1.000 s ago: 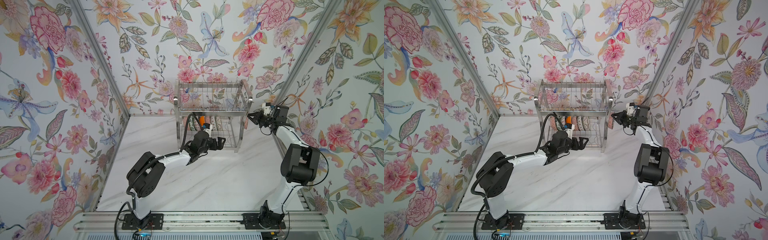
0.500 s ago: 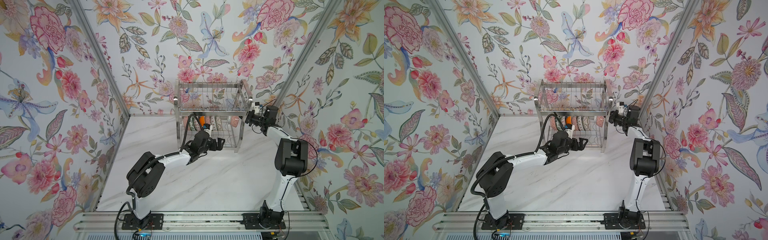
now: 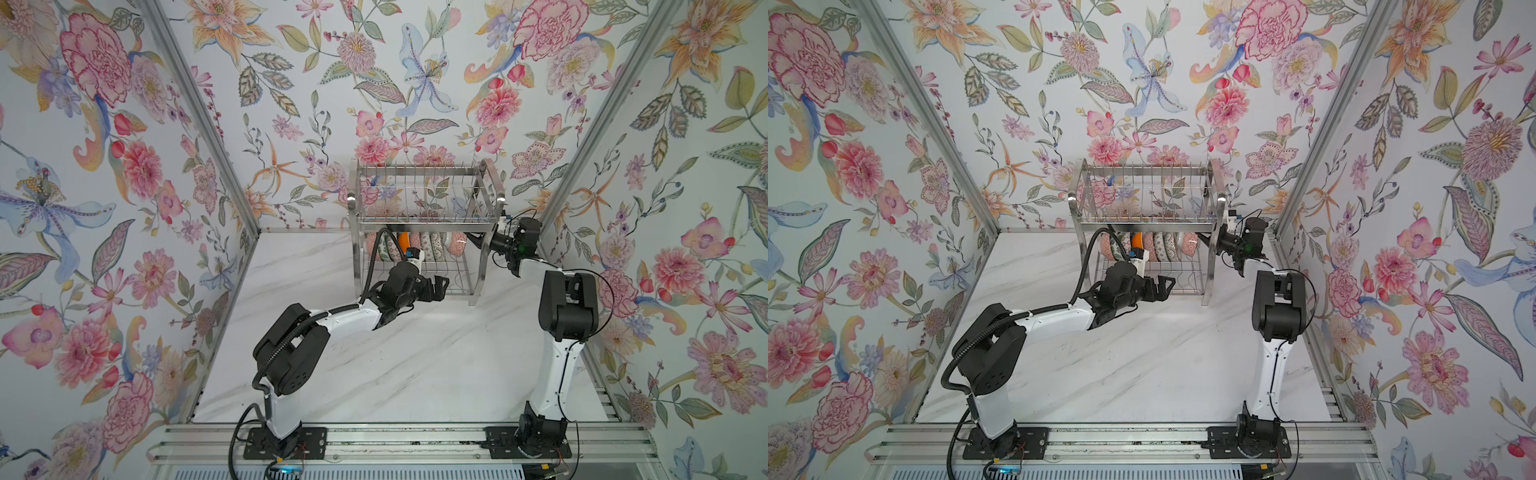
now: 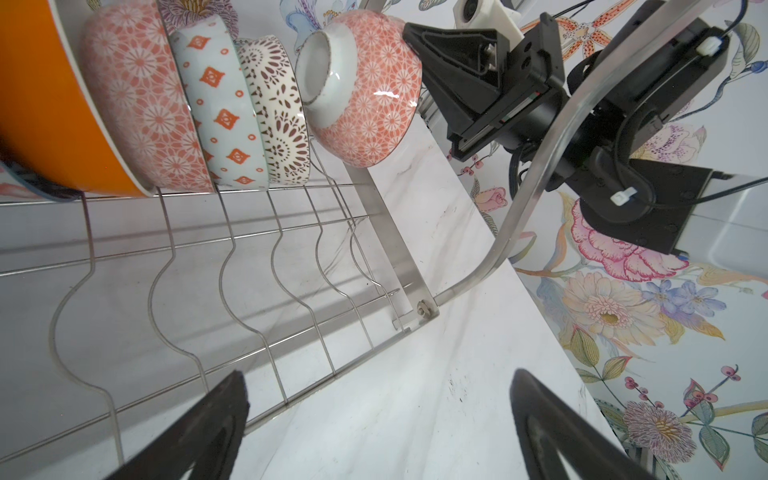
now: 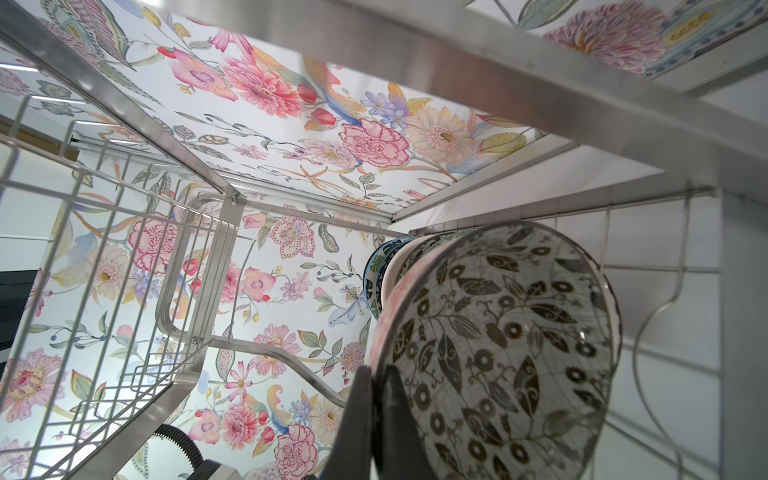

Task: Load the bowls into the dish rack
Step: 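Lower the black-leaf bowl into the rack row's end with the right gripper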

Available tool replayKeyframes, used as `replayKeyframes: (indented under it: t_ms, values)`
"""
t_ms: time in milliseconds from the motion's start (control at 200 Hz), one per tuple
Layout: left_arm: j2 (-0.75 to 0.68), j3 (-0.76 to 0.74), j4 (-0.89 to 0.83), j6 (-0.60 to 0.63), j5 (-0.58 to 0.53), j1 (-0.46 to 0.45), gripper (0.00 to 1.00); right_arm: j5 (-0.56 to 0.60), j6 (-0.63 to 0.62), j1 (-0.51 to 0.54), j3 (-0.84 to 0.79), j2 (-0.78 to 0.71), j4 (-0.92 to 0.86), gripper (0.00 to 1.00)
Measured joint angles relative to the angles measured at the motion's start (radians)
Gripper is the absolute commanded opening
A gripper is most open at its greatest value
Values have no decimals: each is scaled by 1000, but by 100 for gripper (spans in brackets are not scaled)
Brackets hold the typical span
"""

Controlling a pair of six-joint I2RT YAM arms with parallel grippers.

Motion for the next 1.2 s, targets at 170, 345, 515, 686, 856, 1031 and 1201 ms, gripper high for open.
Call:
replayKeyframes:
  t_ms: [170,345,515,686,856,1031,1201]
  values:
    - [-4,-1,-2,4,-5,0,99,2,40,6,0,27,47,0]
    - [-6,-6,-6,11,-5,0,99,4,84,7,0,34,111,0]
    - [-6,-6,-12,11,-5,0,99,5,140,8,0,70,201,0]
    - [-6,-9,-18,11,-13,0,99,23,182,14,-6,110,227,0]
    - [-10,-12,-21,11,-23,0,99,37,200,24,-9,119,249,0]
    - [-19,-14,-26,12,-24,0,99,64,199,26,-14,120,255,0]
    - [-23,-20,-26,14,-27,0,99,85,179,23,-31,121,242,0]
